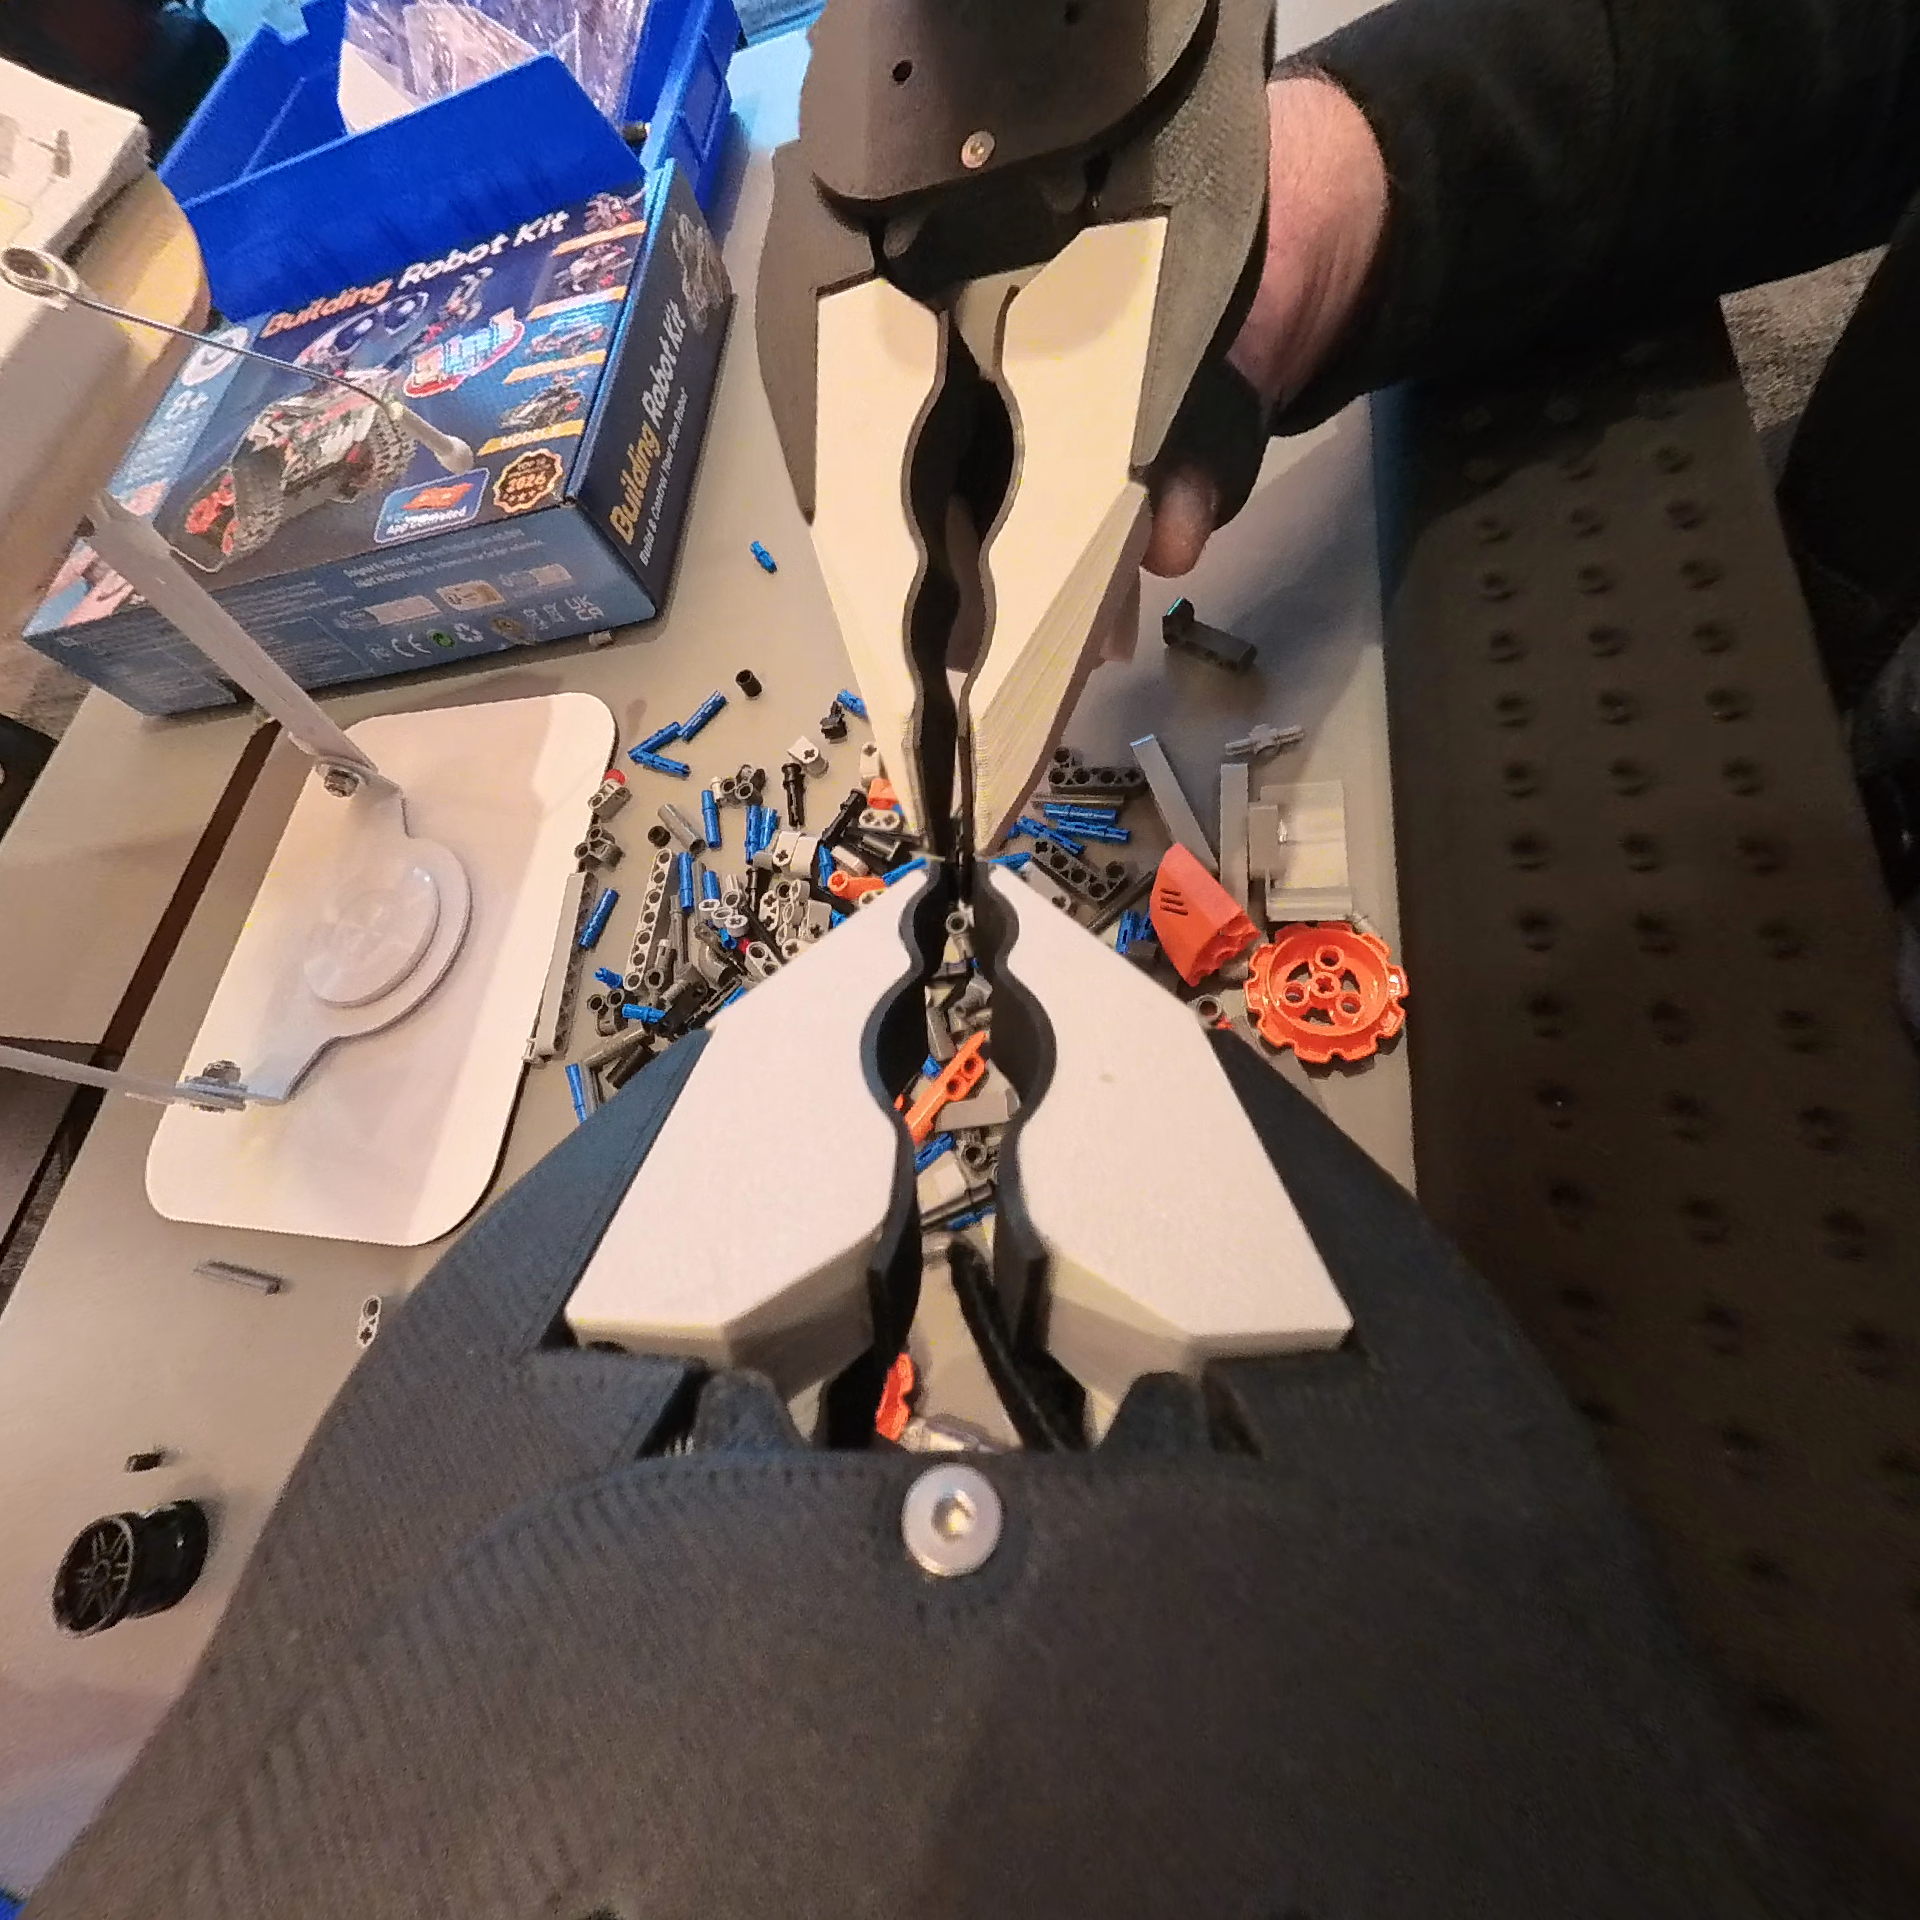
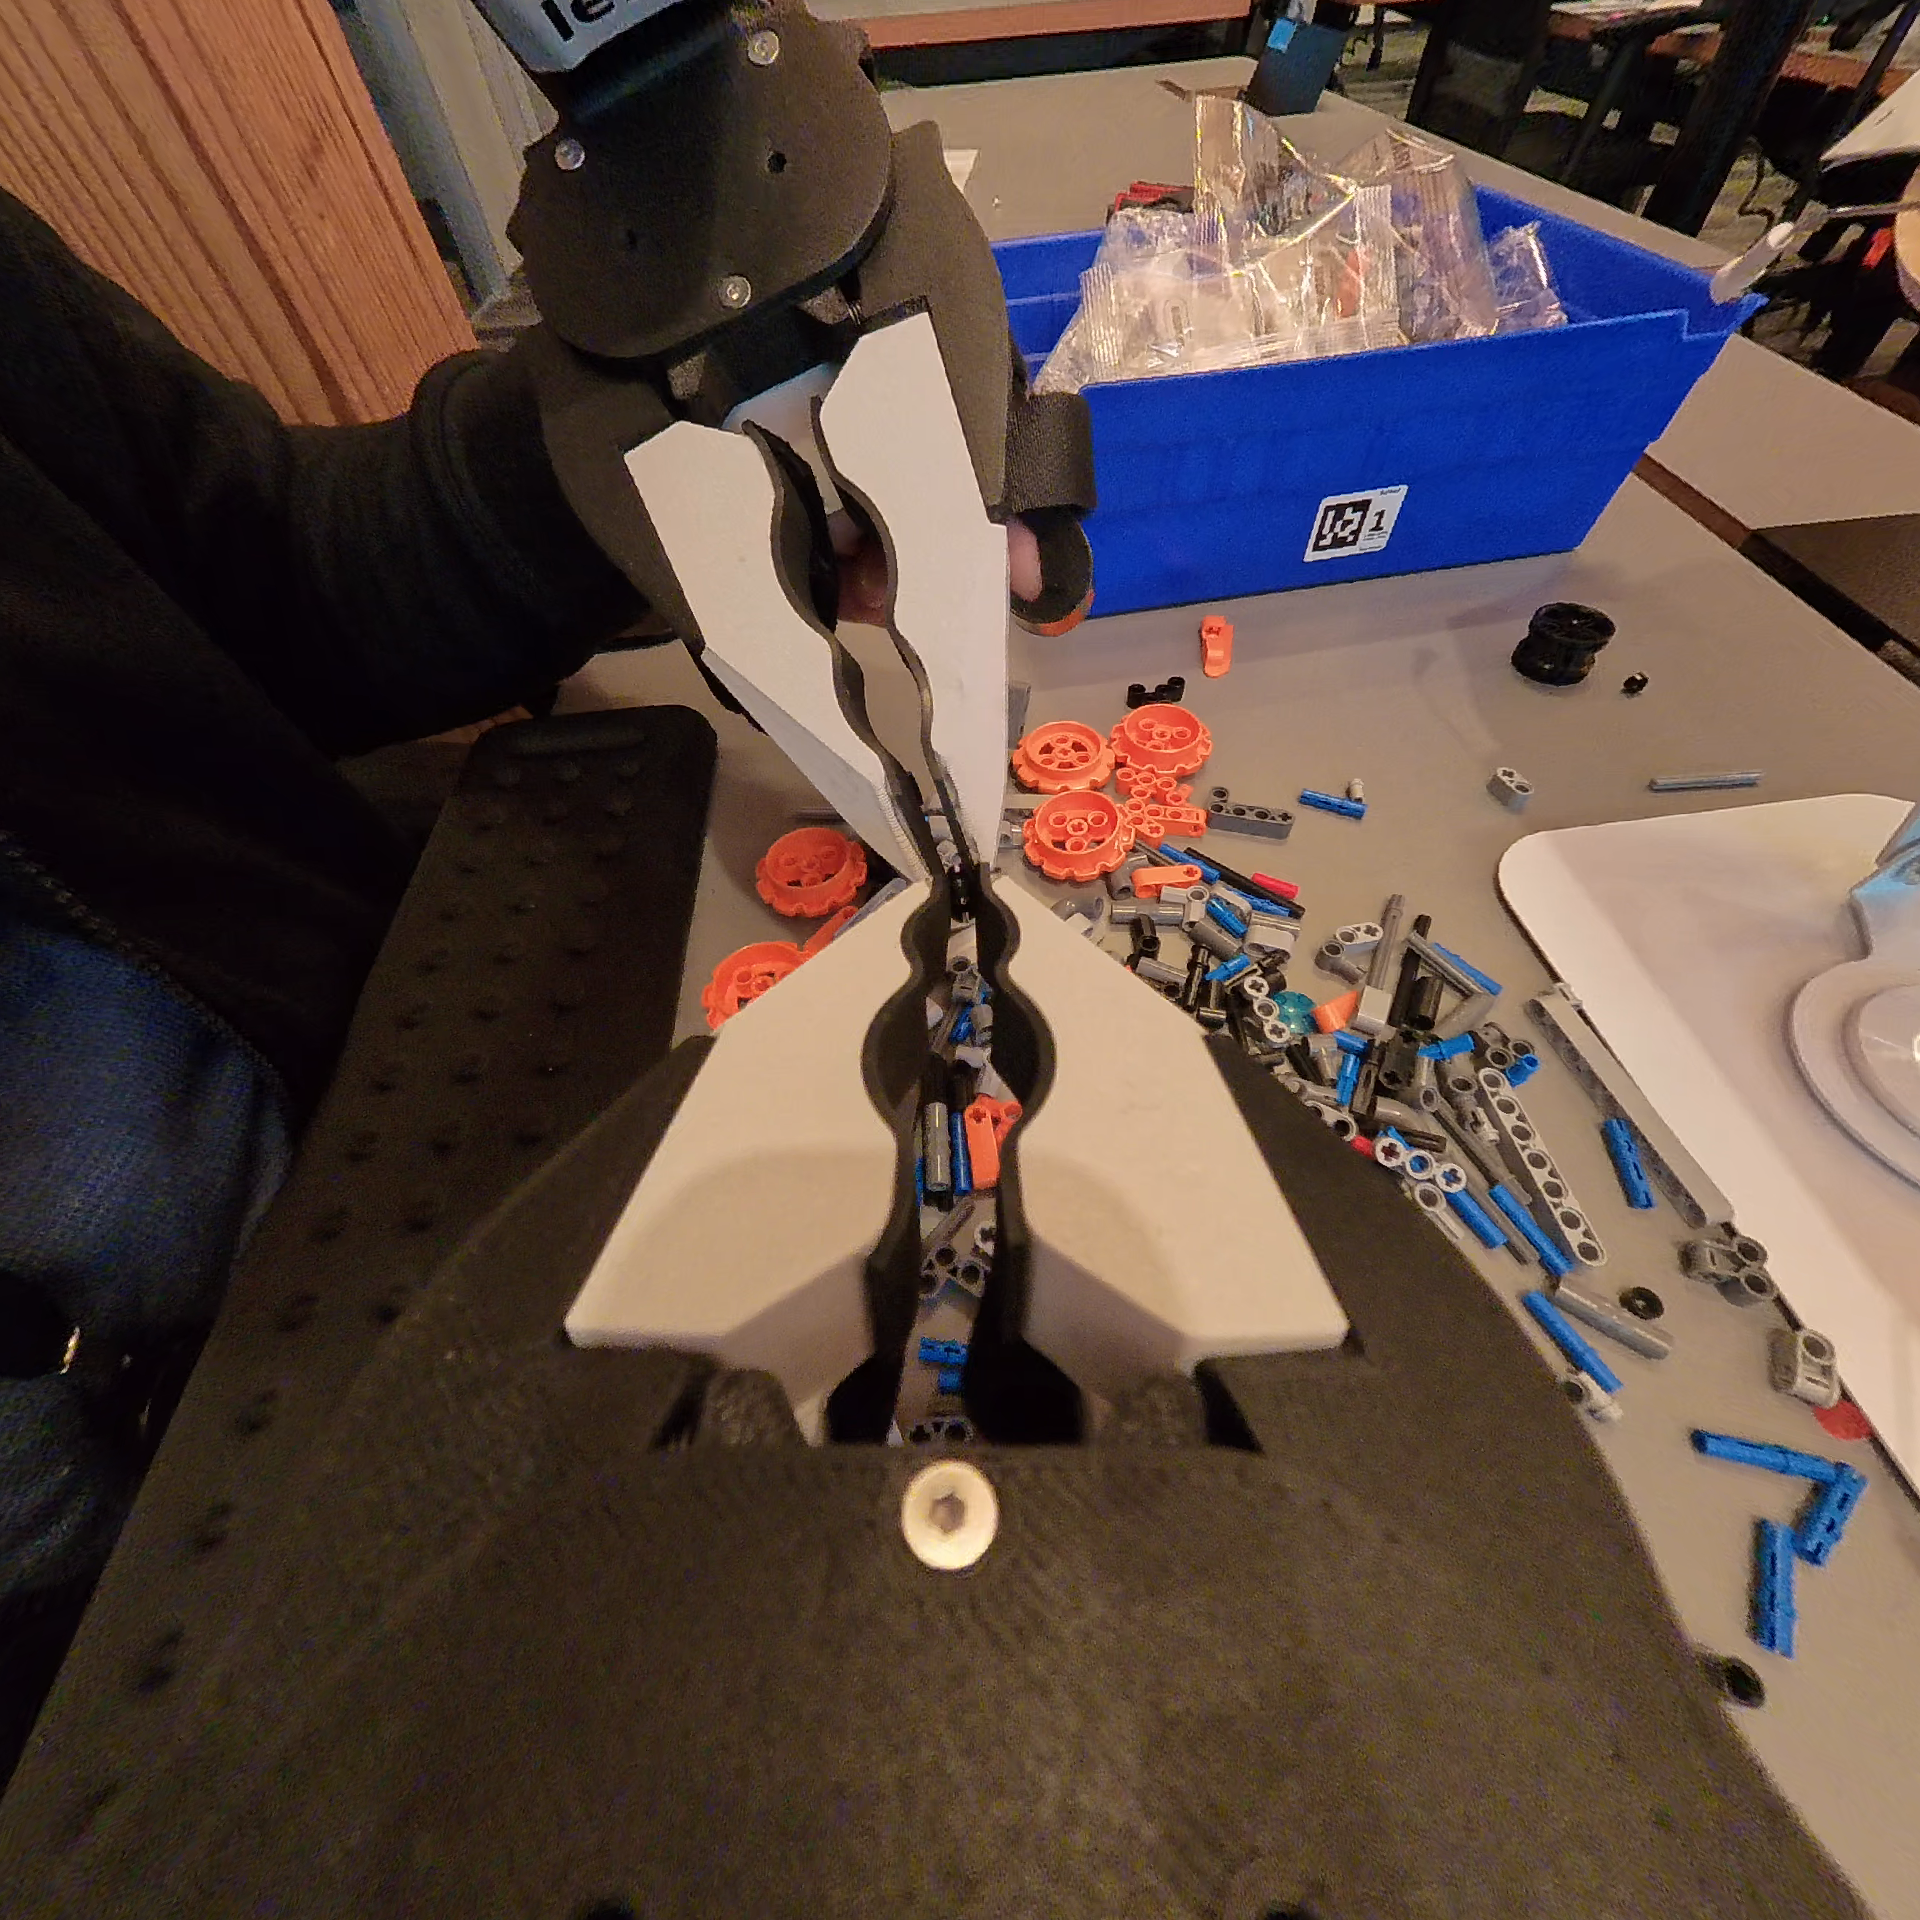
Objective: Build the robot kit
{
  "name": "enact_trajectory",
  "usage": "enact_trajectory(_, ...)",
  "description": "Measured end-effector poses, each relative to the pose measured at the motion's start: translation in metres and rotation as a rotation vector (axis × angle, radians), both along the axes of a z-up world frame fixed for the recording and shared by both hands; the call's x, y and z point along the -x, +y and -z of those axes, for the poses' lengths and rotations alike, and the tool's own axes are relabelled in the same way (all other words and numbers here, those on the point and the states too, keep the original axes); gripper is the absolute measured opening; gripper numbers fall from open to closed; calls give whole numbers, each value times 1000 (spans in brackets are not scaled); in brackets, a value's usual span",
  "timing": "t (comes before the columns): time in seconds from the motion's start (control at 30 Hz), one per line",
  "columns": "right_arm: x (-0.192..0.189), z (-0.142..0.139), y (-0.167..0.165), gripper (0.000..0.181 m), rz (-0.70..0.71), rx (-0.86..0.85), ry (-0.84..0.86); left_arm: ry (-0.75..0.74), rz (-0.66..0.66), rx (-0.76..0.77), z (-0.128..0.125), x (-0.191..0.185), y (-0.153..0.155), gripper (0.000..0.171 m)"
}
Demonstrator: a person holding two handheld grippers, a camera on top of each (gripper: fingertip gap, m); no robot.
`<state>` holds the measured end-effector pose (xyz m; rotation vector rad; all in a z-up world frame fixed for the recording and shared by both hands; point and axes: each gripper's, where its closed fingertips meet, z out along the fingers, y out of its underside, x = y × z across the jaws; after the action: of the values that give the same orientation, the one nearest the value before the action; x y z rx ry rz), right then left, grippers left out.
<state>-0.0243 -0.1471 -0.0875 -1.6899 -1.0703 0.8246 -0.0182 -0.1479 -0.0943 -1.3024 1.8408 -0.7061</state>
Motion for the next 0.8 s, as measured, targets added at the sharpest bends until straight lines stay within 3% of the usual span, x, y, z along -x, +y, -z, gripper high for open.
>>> enact_trajectory(0.27,-5,-6,1,9,9,-3,23,-44,-2,9,-8,-4,-1,1)
enact_trajectory(0.57,-8,-6,2,3,14,-10,11,-57,-15,6,-8,-8,2,2)
enact_trajectory(0.8,-47,-26,-2,3,112,-83,18,-45,-49,33,-10,-14,8,21)
